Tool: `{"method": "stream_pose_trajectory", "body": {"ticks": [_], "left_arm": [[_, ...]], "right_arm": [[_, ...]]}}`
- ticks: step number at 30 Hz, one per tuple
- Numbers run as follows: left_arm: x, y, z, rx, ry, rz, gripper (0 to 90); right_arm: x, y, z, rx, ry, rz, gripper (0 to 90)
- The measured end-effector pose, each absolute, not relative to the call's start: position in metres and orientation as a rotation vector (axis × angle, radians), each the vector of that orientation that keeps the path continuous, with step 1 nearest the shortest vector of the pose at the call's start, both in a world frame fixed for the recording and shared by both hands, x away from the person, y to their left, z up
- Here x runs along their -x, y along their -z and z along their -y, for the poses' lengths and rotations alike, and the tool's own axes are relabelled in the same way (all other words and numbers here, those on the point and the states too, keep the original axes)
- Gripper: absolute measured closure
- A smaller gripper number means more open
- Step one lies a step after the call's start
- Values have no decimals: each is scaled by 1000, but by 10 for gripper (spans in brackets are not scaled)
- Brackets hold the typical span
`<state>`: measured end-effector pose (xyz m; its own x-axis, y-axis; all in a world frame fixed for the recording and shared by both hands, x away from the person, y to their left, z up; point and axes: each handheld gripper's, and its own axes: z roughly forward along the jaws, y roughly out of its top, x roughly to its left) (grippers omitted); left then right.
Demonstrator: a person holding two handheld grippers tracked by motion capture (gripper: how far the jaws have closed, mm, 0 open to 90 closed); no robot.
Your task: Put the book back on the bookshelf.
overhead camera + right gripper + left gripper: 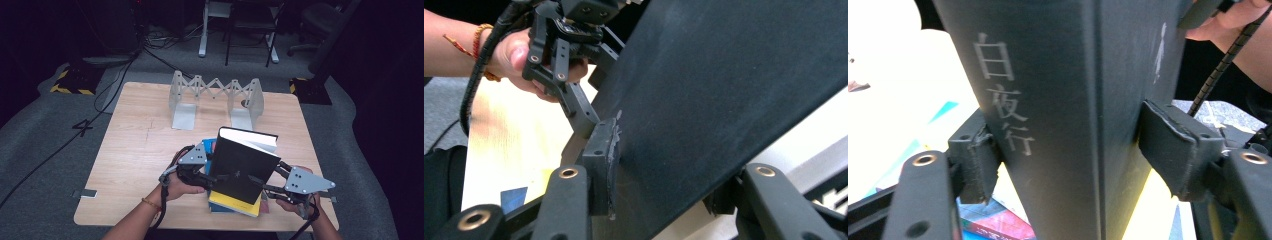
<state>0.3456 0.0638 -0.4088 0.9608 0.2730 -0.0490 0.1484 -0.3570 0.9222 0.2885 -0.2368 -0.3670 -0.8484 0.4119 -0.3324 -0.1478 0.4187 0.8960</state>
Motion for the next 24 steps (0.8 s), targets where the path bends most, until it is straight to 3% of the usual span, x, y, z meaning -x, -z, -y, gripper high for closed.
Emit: {"method": "stream_pose_trajectory", "body": {"ticks": [7,9,12,17,24], "left_arm": [[-339,409,-69,-1942,-160,-280,359],[-340,410,-71,-1927,-140,-291,395],[-337,410,-72,-1927,-147,-278,403],[-333,409,-73,-1936,-158,-265,415],[-334,410,-75,-1902,-128,-287,426]], "right_arm": [[-273,368,254,-234,-1471,-2132,479],[-269,369,263,-277,-1441,-2089,417],[-271,375,276,-366,-1460,-2074,423],[-285,391,273,-483,-1418,-2147,265],[-292,398,263,-484,-1447,-2188,327]]}}
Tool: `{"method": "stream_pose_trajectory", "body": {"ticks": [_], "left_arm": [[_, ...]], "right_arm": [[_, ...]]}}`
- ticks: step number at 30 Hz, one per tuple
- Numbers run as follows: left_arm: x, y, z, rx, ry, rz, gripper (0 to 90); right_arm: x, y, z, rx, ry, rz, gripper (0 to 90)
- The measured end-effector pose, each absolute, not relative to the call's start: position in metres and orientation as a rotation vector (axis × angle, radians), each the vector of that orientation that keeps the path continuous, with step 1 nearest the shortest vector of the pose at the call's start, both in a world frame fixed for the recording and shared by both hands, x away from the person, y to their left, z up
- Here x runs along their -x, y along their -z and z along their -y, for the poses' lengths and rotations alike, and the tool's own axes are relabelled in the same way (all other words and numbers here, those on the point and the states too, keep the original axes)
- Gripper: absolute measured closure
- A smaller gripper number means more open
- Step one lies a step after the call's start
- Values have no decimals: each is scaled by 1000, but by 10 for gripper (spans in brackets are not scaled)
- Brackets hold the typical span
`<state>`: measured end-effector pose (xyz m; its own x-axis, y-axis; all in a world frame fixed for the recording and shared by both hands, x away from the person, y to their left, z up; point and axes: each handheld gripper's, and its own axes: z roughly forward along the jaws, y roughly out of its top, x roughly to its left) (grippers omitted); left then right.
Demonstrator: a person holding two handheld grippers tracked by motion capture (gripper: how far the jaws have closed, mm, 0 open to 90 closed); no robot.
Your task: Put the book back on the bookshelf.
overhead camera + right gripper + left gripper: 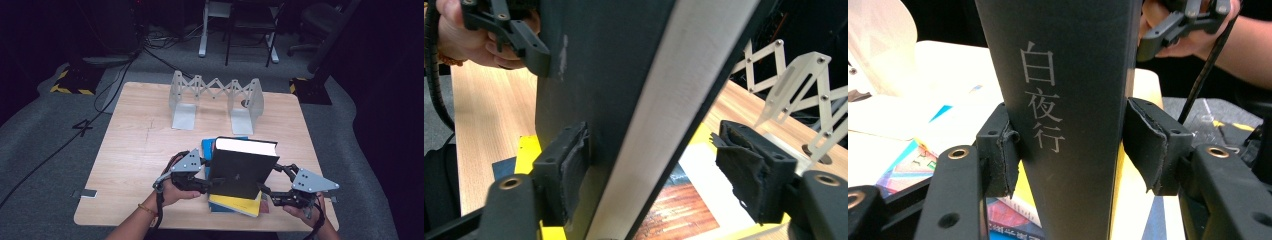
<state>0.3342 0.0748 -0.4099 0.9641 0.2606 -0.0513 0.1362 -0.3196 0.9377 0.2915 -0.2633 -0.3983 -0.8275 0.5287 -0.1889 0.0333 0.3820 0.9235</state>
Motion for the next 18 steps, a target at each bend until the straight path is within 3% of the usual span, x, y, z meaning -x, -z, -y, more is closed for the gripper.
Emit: {"method": "stream_pose_trajectory", "body": {"ticks": [2,18], "left_arm": [[-335,409,-75,-1895,-127,-284,426],[-341,393,-71,-1823,-116,-265,402]], "right_arm": [[-291,399,262,-470,-1455,-2193,370],[-291,403,258,-476,-1476,-2175,352]]}}
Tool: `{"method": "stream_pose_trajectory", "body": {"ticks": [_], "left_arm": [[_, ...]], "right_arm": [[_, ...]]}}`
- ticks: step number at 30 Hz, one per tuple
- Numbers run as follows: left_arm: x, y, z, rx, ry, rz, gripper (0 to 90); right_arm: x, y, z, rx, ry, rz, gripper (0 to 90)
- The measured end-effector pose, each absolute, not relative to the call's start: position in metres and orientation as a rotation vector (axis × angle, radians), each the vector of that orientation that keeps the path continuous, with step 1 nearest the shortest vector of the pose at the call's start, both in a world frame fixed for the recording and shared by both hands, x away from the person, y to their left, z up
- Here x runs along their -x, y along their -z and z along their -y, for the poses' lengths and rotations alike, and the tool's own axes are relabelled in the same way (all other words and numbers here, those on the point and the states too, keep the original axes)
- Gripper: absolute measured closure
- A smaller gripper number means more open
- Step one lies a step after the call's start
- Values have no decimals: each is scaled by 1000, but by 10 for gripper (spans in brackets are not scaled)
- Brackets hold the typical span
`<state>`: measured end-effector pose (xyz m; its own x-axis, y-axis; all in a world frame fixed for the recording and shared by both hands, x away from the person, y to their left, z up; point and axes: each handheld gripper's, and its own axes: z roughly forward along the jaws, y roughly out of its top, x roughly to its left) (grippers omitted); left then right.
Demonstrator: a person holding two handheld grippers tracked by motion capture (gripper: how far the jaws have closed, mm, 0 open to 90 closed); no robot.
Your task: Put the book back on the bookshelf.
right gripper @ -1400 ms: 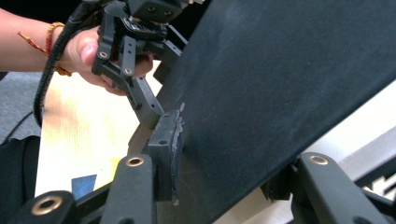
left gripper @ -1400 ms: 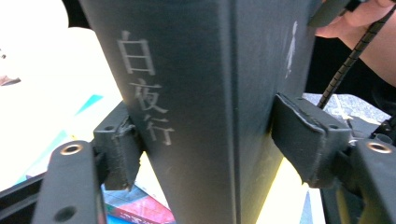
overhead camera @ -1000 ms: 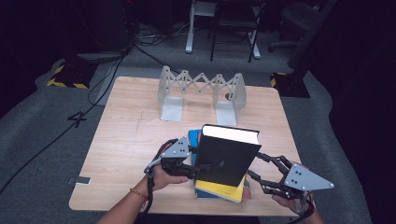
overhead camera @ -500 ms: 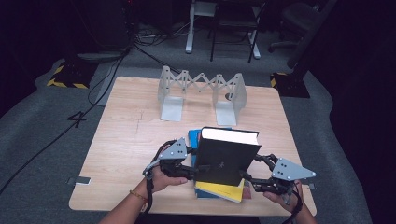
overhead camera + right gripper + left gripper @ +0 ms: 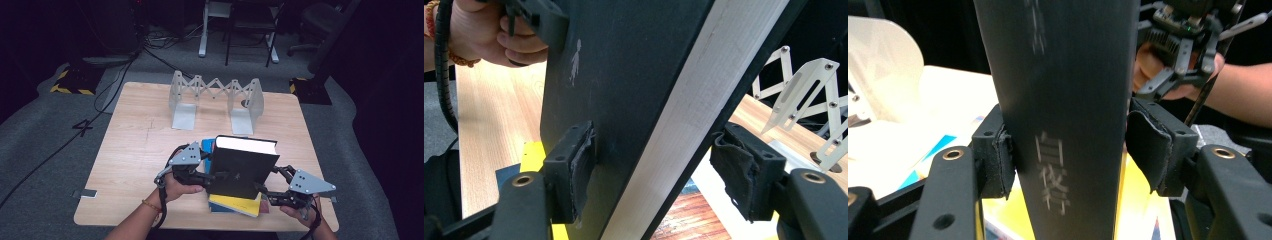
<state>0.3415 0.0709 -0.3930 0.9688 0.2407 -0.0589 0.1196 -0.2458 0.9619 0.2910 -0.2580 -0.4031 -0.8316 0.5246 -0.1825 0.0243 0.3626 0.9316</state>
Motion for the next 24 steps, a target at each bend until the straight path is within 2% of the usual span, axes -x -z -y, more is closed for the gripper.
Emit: {"method": "stream_pose_trajectory", "body": {"ticks": [13,24], "left_arm": [[-346,378,-61,-1801,-100,-213,393],[-341,387,-54,-1820,-76,-156,410]], "right_arm": [[-292,403,256,-462,-1479,-2190,349],[-288,403,251,-416,-1479,-2210,350]]}}
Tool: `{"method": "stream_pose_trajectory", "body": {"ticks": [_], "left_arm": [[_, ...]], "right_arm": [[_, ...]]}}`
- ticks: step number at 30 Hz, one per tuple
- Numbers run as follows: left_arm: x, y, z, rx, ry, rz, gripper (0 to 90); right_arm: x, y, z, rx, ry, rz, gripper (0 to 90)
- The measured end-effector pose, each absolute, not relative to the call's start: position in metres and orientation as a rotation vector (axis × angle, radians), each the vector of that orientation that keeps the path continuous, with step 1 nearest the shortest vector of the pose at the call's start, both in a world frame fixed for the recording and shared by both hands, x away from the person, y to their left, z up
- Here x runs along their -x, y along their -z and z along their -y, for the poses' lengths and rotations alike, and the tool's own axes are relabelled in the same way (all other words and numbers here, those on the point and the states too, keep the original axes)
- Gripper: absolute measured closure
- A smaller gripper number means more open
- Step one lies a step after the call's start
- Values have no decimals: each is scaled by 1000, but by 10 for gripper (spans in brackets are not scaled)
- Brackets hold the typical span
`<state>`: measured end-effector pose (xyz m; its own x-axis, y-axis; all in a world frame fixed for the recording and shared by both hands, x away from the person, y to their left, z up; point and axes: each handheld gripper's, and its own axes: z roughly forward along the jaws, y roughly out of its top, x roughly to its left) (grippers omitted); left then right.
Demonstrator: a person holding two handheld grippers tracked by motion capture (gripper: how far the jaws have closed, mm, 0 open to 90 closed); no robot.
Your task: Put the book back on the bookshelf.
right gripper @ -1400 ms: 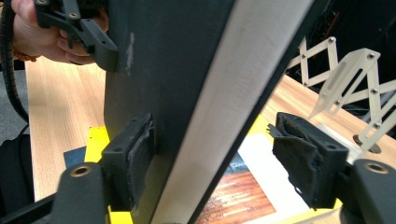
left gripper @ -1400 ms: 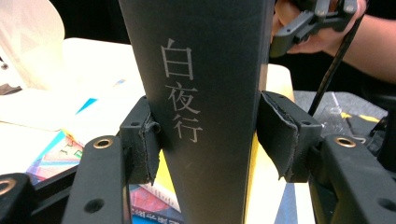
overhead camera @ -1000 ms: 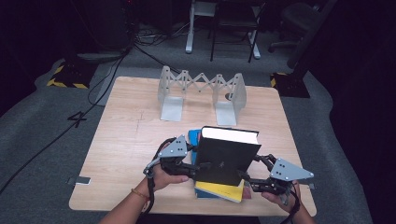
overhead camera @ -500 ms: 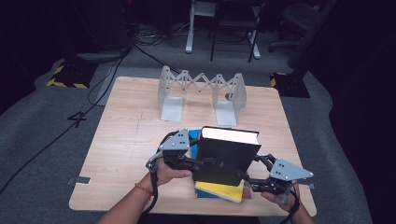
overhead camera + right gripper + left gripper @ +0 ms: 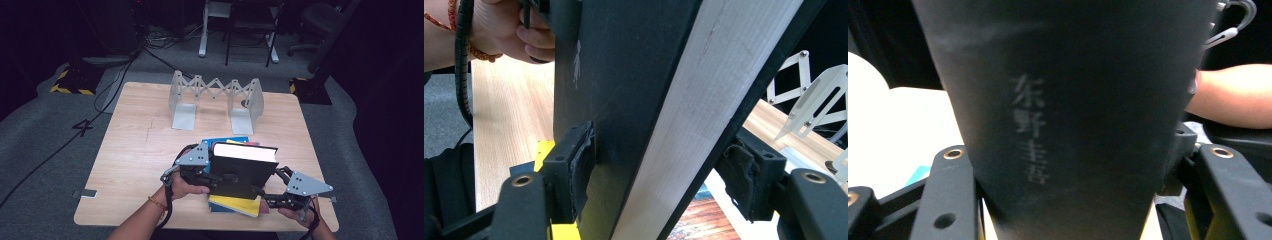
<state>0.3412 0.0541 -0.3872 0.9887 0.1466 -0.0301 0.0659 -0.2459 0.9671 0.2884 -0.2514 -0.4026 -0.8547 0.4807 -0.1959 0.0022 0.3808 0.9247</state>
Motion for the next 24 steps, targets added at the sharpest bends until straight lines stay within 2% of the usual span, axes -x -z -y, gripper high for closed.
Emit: {"method": "stream_pose_trajectory", "body": {"ticks": [9,12,15,24], "left_arm": [[-344,395,-56,-1793,-37,-125,455],[-342,394,-56,-1799,-50,-127,474],[-337,394,-56,-1805,-59,-119,494],[-334,396,-56,-1786,-76,-129,490]], "right_arm": [[-293,406,258,-405,-1489,-2259,369],[-294,410,268,-382,-1499,-2341,337],[-292,418,284,-355,-1319,-2390,343],[-334,464,334,-763,-1147,-2333,353]]}}
